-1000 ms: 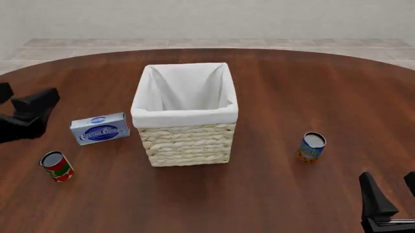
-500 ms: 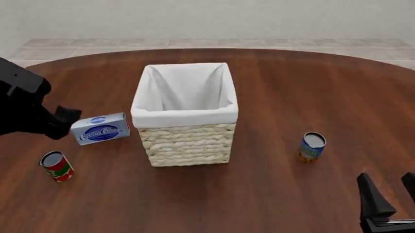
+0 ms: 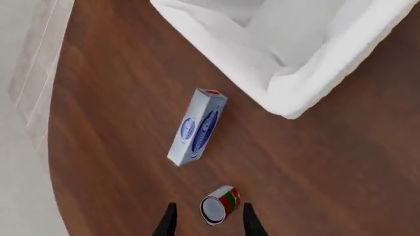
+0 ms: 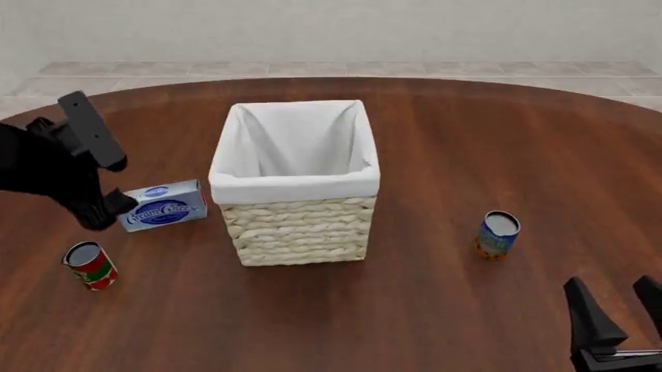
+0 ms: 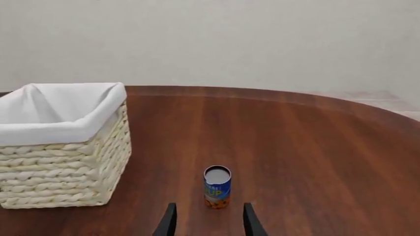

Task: Pick up the cream cheese box, and put it in the basket.

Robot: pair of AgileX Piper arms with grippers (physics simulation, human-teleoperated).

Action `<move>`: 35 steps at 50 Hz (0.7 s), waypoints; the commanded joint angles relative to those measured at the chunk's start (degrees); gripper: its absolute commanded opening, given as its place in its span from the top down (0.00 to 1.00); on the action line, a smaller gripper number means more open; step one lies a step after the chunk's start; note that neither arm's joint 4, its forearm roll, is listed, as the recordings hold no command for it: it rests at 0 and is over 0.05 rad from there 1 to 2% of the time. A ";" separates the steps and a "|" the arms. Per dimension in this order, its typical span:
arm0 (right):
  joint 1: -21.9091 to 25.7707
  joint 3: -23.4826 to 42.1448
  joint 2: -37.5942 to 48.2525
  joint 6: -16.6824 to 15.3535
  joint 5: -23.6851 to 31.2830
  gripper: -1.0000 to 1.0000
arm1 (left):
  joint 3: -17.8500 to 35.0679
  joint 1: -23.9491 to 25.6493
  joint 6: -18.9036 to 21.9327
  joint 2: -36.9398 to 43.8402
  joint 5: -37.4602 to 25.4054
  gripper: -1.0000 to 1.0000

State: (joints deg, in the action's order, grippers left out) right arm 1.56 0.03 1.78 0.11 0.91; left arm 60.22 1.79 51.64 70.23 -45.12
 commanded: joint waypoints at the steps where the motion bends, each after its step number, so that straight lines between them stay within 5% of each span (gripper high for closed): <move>1: 0.83 -0.01 -0.52 0.58 0.46 0.00 | 4.90 -1.99 6.53 8.16 -0.79 0.00; 10: 0.81 0.02 0.32 0.66 -0.20 0.00 | 6.88 -5.66 10.39 13.02 1.45 0.00; 14: 0.92 0.01 0.27 0.57 -0.09 0.00 | 4.33 -7.23 16.12 12.30 4.72 0.00; 35: 1.15 0.00 1.70 0.02 -0.99 0.00 | 2.66 -4.70 18.46 14.77 9.82 0.00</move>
State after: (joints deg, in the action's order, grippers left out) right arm 2.58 0.03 2.69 0.40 0.41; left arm 63.33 -3.82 68.54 83.48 -37.32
